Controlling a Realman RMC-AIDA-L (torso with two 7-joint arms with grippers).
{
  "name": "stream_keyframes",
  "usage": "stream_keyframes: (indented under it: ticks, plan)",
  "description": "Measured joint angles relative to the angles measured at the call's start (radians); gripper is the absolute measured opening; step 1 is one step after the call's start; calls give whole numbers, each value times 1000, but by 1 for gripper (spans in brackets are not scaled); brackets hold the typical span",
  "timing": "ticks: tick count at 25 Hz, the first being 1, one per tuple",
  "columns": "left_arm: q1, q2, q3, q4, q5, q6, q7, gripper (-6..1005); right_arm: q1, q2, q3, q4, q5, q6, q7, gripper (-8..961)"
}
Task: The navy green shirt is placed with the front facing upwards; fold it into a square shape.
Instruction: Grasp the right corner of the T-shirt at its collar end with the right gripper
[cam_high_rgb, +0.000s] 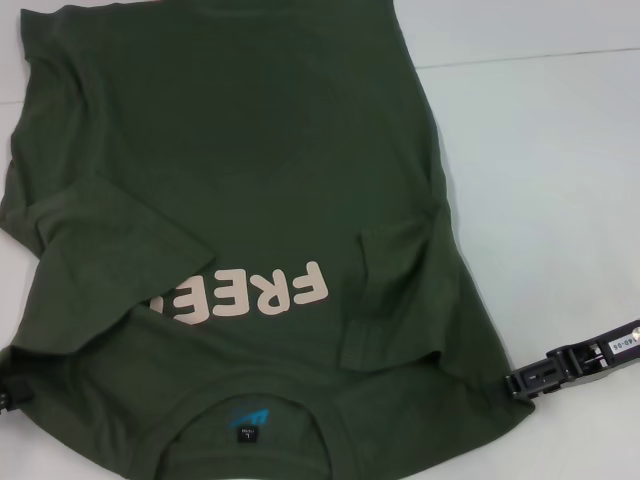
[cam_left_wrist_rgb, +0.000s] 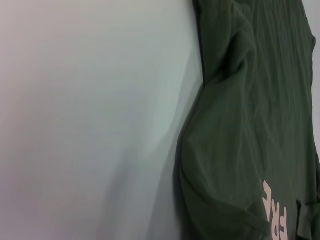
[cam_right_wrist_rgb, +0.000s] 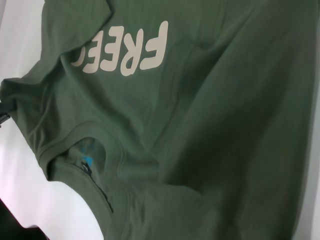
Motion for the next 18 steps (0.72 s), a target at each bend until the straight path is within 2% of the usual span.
stream_keyframes:
  ticks: [18]
  plan:
    - [1,0,0,0,0,-3,1,24,19,4,1,25,7,9,-13,854]
